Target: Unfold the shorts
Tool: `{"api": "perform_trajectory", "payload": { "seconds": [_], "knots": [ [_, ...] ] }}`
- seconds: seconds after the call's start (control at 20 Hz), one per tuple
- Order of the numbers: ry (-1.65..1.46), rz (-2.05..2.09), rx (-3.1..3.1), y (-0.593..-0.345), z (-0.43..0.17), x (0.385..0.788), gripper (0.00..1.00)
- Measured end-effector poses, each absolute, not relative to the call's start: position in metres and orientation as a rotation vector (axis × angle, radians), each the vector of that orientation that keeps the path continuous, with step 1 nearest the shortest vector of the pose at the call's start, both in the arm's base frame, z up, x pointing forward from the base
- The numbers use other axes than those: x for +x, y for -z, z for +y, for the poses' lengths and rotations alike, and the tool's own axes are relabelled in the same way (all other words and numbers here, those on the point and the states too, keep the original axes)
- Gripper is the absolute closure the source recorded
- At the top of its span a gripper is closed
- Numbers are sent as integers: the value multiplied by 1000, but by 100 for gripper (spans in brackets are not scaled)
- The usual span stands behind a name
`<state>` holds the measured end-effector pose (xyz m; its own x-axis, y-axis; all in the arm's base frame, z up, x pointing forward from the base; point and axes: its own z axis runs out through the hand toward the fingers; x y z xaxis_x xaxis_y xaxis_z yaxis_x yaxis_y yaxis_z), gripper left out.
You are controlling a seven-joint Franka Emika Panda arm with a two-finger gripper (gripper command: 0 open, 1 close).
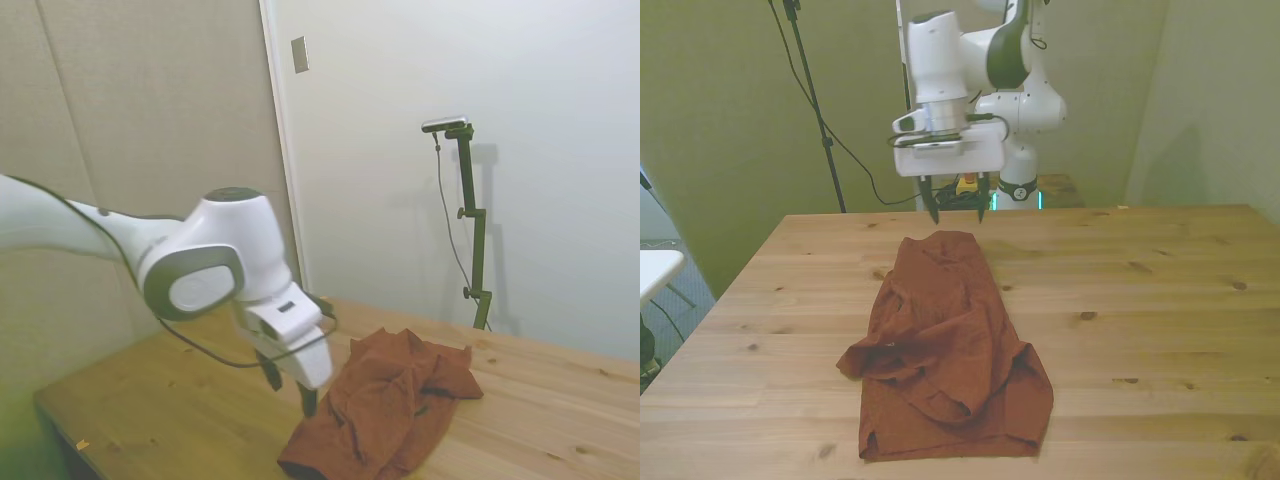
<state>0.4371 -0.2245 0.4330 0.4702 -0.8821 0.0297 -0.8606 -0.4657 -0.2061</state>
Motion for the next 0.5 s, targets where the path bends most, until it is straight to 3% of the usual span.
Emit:
{"api": "perform_trajectory", "payload": {
  "seconds": [0.25,0.5],
  "knots": [
    [123,1584,-2494,-401,-277,467,0],
    [34,1586,-2406,-394,-313,450,0]
  ]
}}
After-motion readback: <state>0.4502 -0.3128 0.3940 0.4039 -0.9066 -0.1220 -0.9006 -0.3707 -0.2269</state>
